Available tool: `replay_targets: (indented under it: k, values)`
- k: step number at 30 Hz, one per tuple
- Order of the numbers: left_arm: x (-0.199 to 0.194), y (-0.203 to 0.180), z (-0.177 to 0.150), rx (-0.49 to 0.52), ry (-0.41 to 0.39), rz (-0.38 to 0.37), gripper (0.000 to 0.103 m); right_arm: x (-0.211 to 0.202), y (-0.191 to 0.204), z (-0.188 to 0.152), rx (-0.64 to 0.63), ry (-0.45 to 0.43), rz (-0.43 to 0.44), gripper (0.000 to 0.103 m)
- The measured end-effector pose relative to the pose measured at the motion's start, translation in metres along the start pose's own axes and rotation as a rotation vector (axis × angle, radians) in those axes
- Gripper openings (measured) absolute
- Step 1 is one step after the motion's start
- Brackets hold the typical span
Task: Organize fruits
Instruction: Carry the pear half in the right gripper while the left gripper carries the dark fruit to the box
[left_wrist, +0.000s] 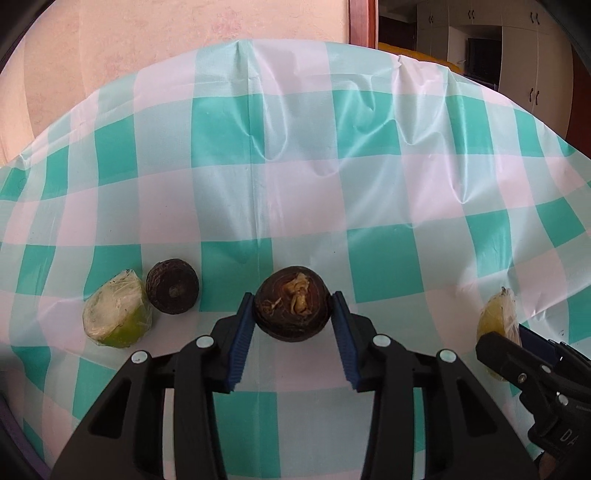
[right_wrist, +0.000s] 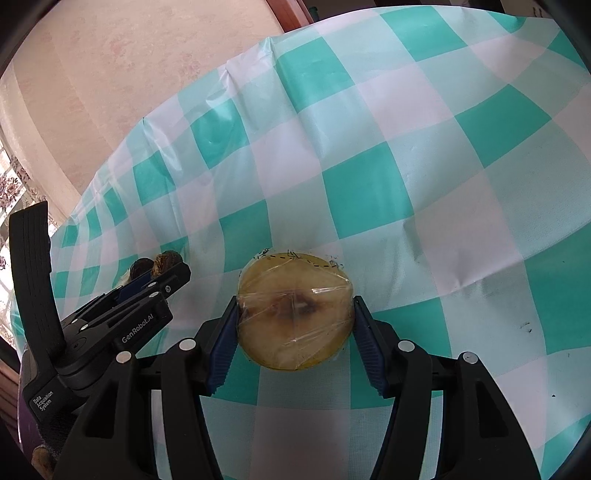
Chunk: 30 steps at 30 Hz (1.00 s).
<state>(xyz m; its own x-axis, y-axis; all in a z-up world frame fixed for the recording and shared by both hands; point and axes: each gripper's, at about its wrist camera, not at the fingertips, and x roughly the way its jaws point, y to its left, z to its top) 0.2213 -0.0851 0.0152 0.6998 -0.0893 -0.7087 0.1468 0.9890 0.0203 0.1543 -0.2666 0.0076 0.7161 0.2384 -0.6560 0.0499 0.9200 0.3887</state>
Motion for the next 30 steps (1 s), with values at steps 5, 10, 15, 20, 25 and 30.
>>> replay_targets:
  k: [5, 10, 15, 20, 25, 30]
  values:
    - [-0.022, 0.009, -0.014, -0.024, -0.017, 0.006, 0.042, 0.001, 0.000, 0.001, 0.000, 0.005, 0.000, 0.058]
    - [-0.040, 0.022, -0.039, -0.054, 0.000, 0.003, 0.042, 0.003, 0.000, 0.001, -0.001, 0.018, -0.001, 0.058]
    - [-0.071, 0.035, -0.070, -0.110, 0.020, -0.039, 0.042, 0.003, -0.002, 0.002, 0.008, 0.024, 0.029, 0.058]
    - [-0.104, 0.043, -0.099, -0.118, 0.025, -0.022, 0.042, -0.002, -0.004, -0.002, 0.028, 0.014, 0.021, 0.058]
    - [-0.126, 0.044, -0.119, -0.091, 0.018, 0.006, 0.042, -0.015, 0.009, -0.020, 0.010, 0.005, 0.032, 0.058]
    - [-0.147, 0.045, -0.142, -0.066, 0.017, 0.014, 0.042, -0.031, 0.030, -0.047, -0.018, 0.005, 0.040, 0.058]
